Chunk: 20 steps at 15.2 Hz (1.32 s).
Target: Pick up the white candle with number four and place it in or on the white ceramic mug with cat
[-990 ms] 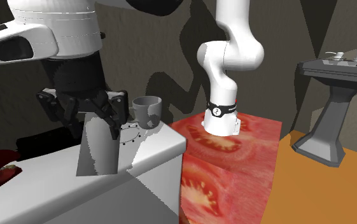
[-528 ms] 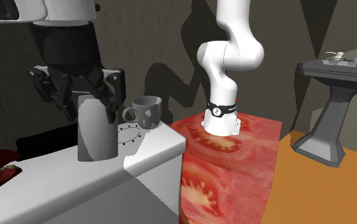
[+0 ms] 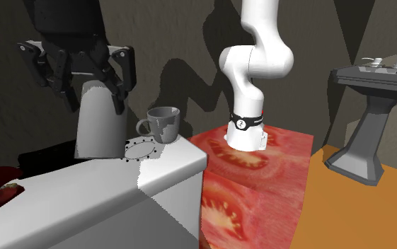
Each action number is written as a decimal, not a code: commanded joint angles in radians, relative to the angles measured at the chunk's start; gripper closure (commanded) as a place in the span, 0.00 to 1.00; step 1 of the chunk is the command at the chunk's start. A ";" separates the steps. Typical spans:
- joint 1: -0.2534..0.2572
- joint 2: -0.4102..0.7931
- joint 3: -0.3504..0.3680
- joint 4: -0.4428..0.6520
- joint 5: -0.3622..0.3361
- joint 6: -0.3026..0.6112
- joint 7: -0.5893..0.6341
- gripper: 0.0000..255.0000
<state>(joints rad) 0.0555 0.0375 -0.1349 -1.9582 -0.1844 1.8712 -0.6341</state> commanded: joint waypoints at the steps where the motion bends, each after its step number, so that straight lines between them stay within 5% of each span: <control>1: 0.001 -0.006 0.001 0.019 0.001 -0.025 -0.002 1.00; 14: 0.004 -0.029 0.004 0.154 0.004 -0.181 -0.025 1.00; 20: -0.019 -0.254 -0.018 -0.071 -0.035 -0.173 -0.056 1.00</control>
<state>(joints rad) 0.0414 -0.1783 -0.1480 -1.9922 -0.2118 1.6969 -0.6832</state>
